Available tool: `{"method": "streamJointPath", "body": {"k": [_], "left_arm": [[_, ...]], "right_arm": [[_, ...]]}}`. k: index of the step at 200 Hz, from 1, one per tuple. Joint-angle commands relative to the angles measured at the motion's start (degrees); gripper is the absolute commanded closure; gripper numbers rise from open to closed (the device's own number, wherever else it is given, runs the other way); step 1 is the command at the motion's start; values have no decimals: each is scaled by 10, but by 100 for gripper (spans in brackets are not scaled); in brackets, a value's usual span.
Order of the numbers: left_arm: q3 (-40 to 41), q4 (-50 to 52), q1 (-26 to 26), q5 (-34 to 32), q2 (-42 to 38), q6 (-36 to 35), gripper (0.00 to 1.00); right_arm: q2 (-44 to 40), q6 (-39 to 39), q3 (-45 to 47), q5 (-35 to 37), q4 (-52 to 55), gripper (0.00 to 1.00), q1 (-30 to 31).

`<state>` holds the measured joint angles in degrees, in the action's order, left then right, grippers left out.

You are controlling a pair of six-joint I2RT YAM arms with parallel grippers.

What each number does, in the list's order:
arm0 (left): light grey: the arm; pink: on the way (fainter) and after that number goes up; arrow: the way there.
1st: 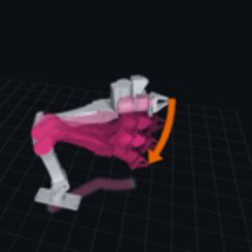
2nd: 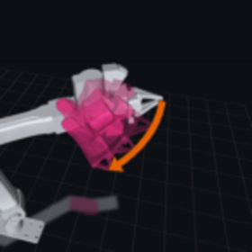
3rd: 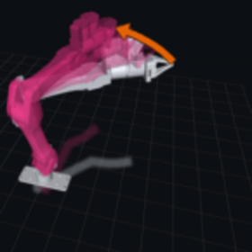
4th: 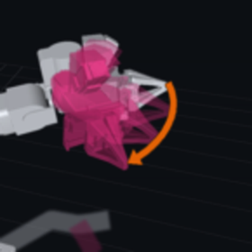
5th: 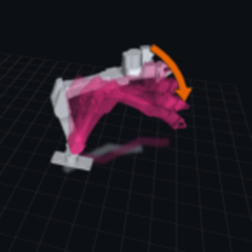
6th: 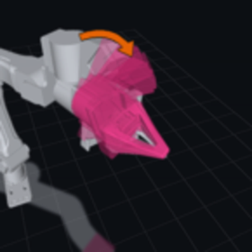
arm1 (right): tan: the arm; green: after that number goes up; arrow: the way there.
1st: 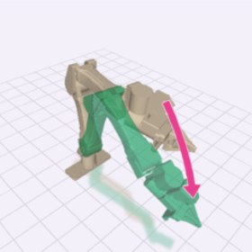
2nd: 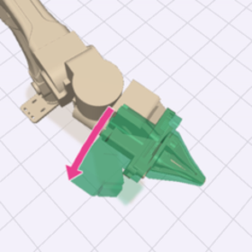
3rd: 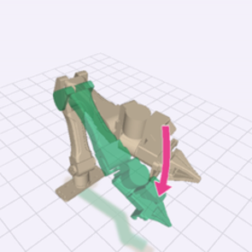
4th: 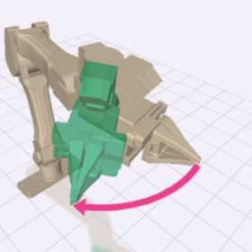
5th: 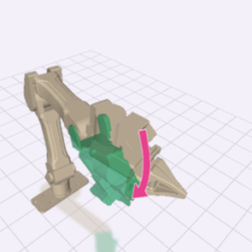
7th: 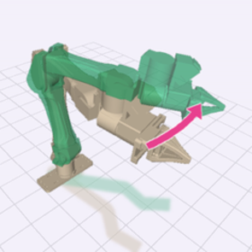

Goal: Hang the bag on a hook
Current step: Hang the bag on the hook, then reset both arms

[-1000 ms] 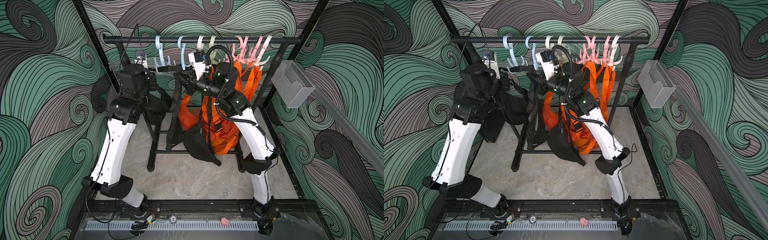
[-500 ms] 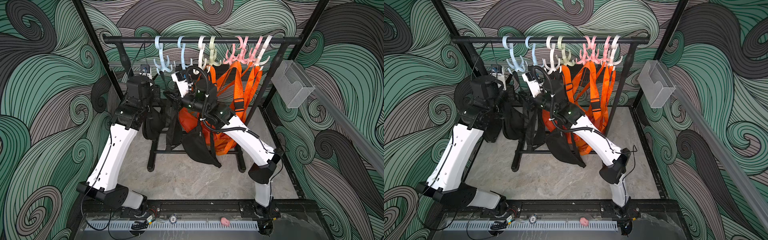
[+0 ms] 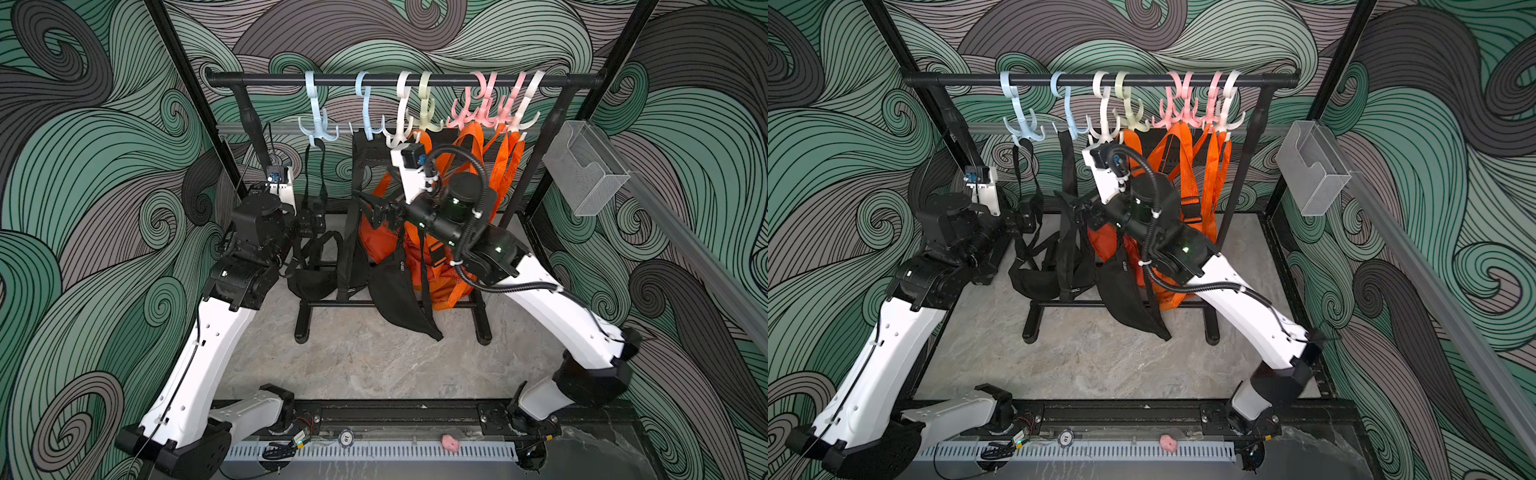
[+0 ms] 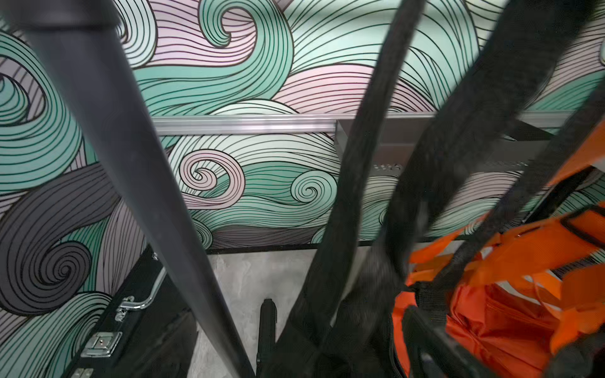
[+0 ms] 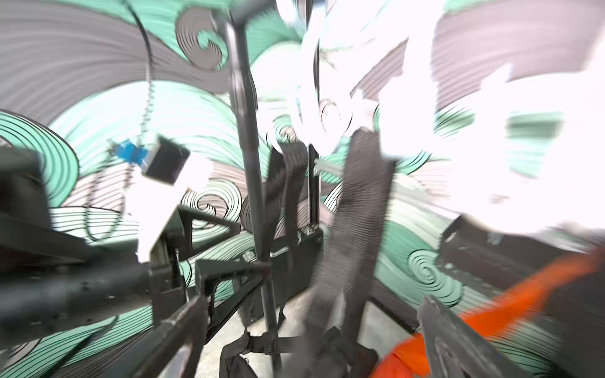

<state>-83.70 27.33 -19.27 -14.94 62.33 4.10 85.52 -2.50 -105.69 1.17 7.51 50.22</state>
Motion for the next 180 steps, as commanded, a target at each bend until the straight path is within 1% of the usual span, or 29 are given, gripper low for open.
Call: {"method": "streamJointPath", "body": {"k": [1, 13, 22, 31, 43, 50, 61, 76, 93, 105, 119, 137, 151, 161, 180], "left_arm": [[69, -49, -11, 31, -48, 37, 1], [106, -49, -13, 34, -76, 62, 1], [129, -33, -14, 12, -93, 67, 1], [153, -15, -14, -24, -110, 54, 1], [209, -28, -15, -82, -139, 38, 1], [243, -42, -14, -105, -158, 38, 2], [286, -50, -14, -141, -179, 47, 1], [331, -51, -12, -175, -186, 50, 1], [398, -101, -12, -208, -194, 43, 2], [442, -149, -9, -224, -192, 27, 1], [463, -160, -3, -229, -171, 36, 1], [461, -144, 6, -228, -138, 61, 1], [466, -156, 14, -263, -114, 69, 1], [472, -163, 23, -272, -102, 73, 1], [493, -187, 47, -266, -90, 89, 2]], "right_arm": [[-79, -48, 76, 62, -63, 1, 1], [-130, -50, 146, 92, -80, 1, -3], [-171, -46, 204, 108, -92, 1, -11], [-211, -37, 262, 127, -91, 1, -23], [-267, -5, 335, 161, -68, 1, -55], [-298, 21, 381, 170, -60, 1, -77], [-350, 35, 453, 183, -58, 1, -111], [-417, 49, 547, 248, -74, 1, -144], [-471, 62, 629, 260, -75, 1, -196], [-485, 58, 681, 272, -79, 1, -235], [-494, 71, 721, 292, -73, 1, -288], [-484, 93, 776, 253, -104, 1, -372], [-457, 129, 791, 213, -110, 1, -437], [-437, 127, 800, 193, -126, 1, -460], [-392, 130, 812, 192, -156, 1, -478]]}}
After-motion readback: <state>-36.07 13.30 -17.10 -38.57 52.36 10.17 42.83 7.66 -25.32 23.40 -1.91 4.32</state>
